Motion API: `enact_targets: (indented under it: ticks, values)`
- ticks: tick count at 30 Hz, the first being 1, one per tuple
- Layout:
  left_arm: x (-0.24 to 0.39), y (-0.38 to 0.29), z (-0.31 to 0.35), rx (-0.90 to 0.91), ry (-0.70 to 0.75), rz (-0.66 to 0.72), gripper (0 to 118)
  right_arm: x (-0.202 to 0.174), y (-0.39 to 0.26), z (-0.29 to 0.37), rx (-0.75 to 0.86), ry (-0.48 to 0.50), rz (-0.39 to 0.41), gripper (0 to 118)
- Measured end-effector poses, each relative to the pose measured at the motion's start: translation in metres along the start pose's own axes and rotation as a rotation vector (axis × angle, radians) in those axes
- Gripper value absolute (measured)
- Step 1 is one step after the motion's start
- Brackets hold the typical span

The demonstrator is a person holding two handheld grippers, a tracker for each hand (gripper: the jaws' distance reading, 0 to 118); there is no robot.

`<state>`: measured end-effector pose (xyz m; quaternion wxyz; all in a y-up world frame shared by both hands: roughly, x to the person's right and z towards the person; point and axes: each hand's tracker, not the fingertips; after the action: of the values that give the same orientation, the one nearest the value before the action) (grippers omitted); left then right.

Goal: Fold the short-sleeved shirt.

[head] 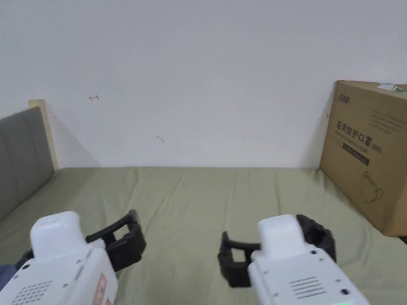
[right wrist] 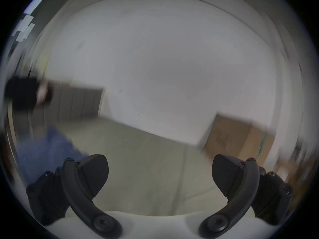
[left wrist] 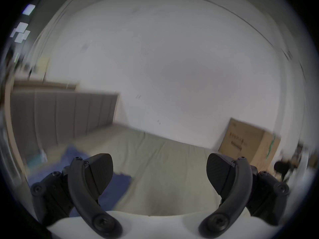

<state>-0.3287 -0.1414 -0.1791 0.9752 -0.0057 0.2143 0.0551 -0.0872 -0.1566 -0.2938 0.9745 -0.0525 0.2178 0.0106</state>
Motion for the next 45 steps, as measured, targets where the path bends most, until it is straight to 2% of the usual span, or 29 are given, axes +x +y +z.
enact_targets:
  ticks: [1,2,4,5,6,12,13,14,15,16,17,18,19,22,24,27,30,33,38,45]
  values:
    - [0.008,0.0,0.004,0.018,-0.001,-0.076,112,0.01,-0.003,0.001,-0.017,-0.026,-0.114,118]
    - [0.016,-0.003,0.006,0.03,0.012,-0.151,112,0.017,-0.008,0.004,-0.005,-0.077,-0.149,118]
    - [0.022,-0.01,0.012,0.044,0.061,-0.204,112,0.02,-0.021,0.01,0.05,-0.166,-0.067,118]
    - [0.022,-0.013,0.012,0.045,0.055,-0.191,112,0.02,-0.023,0.012,0.042,-0.164,-0.005,118]
    - [0.021,-0.013,0.012,0.043,0.048,-0.176,112,0.016,-0.023,0.014,0.032,-0.155,0.016,118]
    - [0.006,-0.001,0.004,-0.023,0.003,-0.073,111,0.012,-0.01,0.018,0.05,-0.134,0.021,118]
    - [0.003,-0.001,0.006,-0.023,-0.016,-0.054,105,0.011,-0.01,0.02,0.054,-0.146,0.026,117]
    - [0.0,-0.001,0.007,-0.024,-0.031,-0.045,92,0.008,-0.01,0.021,0.057,-0.154,0.025,115]
    - [-0.001,0.0,0.008,-0.024,-0.029,-0.041,67,0.007,-0.01,0.024,0.058,-0.157,0.024,107]
    - [-0.001,-0.001,0.009,-0.022,-0.015,-0.036,30,0.005,-0.011,0.025,0.067,-0.161,0.026,79]
    - [-0.001,-0.002,0.009,-0.022,-0.007,-0.04,8,0.003,-0.013,0.025,0.079,-0.181,0.038,41]
    - [-0.004,-0.003,0.01,-0.02,-0.005,-0.054,6,0.001,-0.013,0.023,0.079,-0.216,0.058,11]
    - [-0.007,-0.003,0.011,-0.022,-0.044,-0.073,1,0.001,-0.014,0.025,0.095,-0.221,0.057,9]
    - [-0.005,-0.004,0.012,-0.032,-0.072,-0.094,0,0.004,-0.01,0.022,0.067,-0.17,0.037,7]
    - [-0.004,-0.003,0.011,-0.031,-0.061,-0.087,0,0.004,-0.011,0.022,0.077,-0.163,0.031,0]
    - [-0.011,-0.001,0.011,-0.03,-0.065,-0.037,0,0.002,-0.011,0.021,0.067,-0.156,0.045,0]
    - [-0.01,-0.001,0.009,-0.03,-0.029,-0.062,0,-0.001,-0.012,0.019,0.047,-0.148,0.082,0]
    - [-0.011,-0.001,0.01,-0.035,-0.034,-0.074,0,-0.002,-0.012,0.018,0.032,-0.127,0.06,0]
    - [-0.017,0.004,0.013,-0.027,-0.042,-0.07,0,-0.012,-0.009,0.016,0.039,-0.119,0.091,0]
    - [-0.051,0.014,0.026,-0.018,0.024,-0.03,0,-0.037,-0.002,0.008,0.037,-0.02,0.09,0]
